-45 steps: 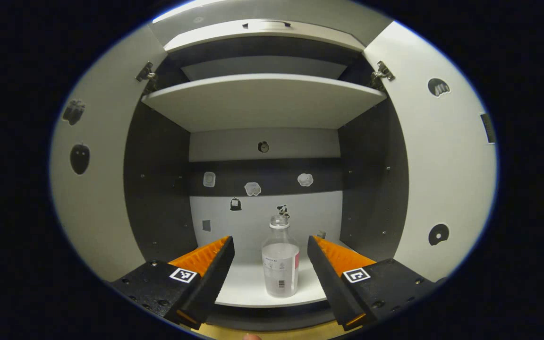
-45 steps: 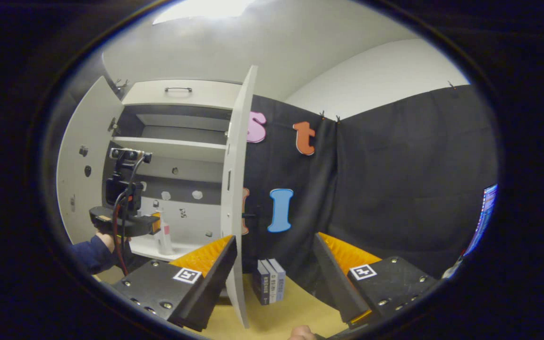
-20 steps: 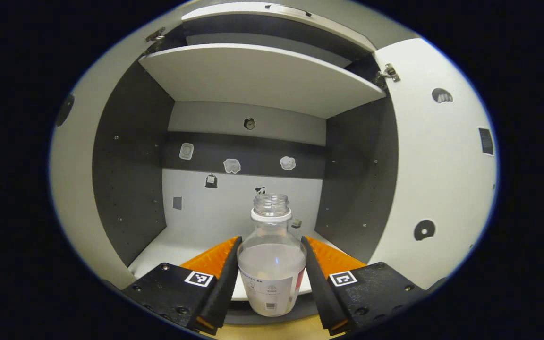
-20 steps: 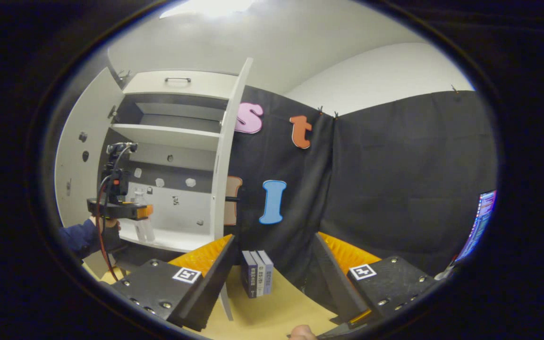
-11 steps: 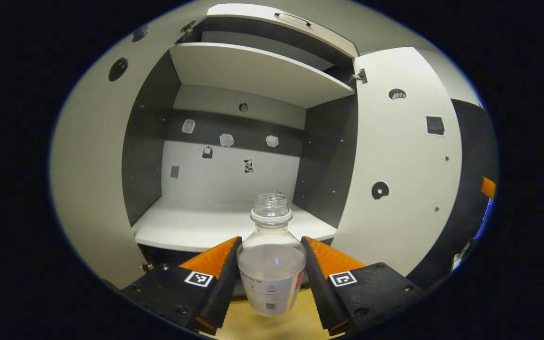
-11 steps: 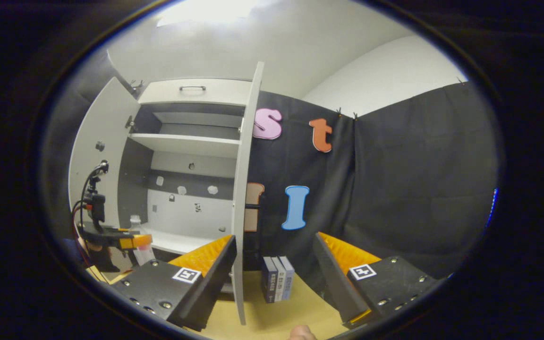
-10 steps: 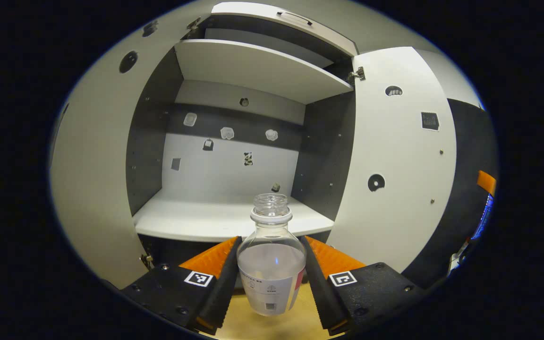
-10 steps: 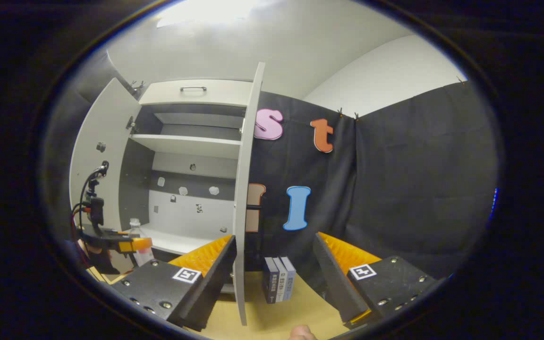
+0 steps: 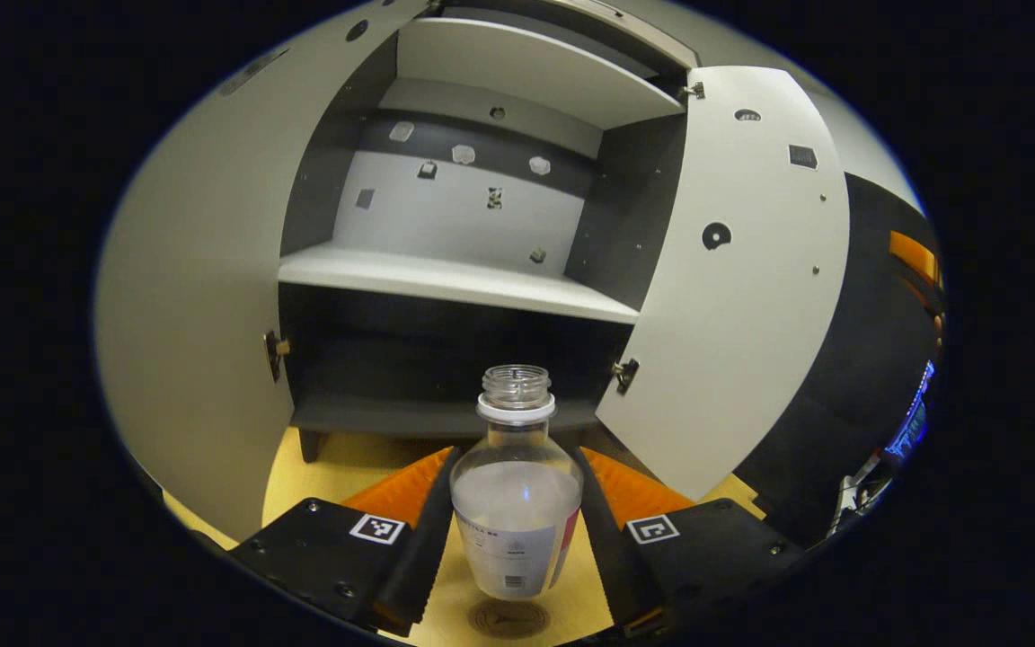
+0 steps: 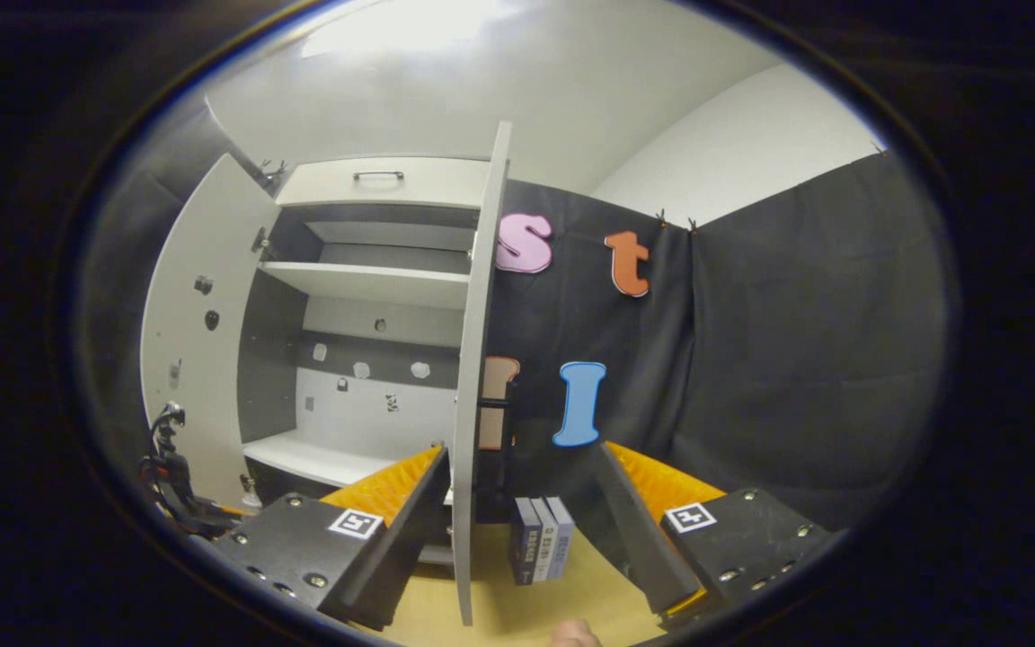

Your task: Grasp the bottle in the cabinet with the left hand and place it on the coaster, then close the right door with the right hand and the left door with the left hand.

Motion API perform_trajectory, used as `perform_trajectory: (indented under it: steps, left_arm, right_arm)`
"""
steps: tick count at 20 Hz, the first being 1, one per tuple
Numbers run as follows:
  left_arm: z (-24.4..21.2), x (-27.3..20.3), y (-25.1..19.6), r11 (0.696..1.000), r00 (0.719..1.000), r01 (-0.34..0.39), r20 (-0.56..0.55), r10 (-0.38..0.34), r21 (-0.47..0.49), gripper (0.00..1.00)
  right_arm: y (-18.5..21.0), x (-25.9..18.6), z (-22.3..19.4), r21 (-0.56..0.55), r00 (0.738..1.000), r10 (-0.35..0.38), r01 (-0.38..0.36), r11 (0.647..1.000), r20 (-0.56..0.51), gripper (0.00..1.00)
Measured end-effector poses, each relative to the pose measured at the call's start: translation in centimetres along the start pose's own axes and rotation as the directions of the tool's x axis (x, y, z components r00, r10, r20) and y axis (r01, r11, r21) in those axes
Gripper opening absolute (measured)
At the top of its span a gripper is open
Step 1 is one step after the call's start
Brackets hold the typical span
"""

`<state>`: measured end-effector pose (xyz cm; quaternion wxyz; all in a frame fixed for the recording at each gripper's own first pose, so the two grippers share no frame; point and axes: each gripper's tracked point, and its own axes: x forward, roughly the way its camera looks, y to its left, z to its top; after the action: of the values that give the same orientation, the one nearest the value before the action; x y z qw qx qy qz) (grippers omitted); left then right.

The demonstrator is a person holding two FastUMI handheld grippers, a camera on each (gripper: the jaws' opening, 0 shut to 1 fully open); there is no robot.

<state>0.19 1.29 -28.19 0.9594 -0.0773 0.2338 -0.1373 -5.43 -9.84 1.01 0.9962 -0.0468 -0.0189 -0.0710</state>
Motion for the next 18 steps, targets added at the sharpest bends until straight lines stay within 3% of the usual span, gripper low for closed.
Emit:
perform_trajectory:
  steps: [4,7,11,18]
  left_arm:
    - [-5.3,0.2,0.7,0.999,0.995,-0.027,-0.098,0.025,-0.021,0.77]
    - [-8.7,0.3,1.1,0.998,0.986,-0.048,-0.163,0.039,-0.048,0.75]
    - [-10.8,1.1,2.3,0.993,0.979,-0.104,-0.179,0.093,-0.051,0.78]
    - [-12.9,1.9,2.3,0.991,0.979,-0.130,-0.161,0.126,-0.017,0.76]
  right_arm:
    - [-0.6,-0.1,-0.1,0.002,1.000,-0.007,0.007,1.000,-0.005,0.94]
    - [-1.2,-0.4,-0.2,-0.007,1.000,-0.016,0.016,1.000,-0.012,0.98]
    - [-2.1,-0.7,-0.3,-0.025,0.999,-0.039,0.039,0.999,-0.019,0.99]
    - [-3.1,-1.1,-0.5,-0.059,0.998,-0.063,0.061,0.996,-0.031,0.98]
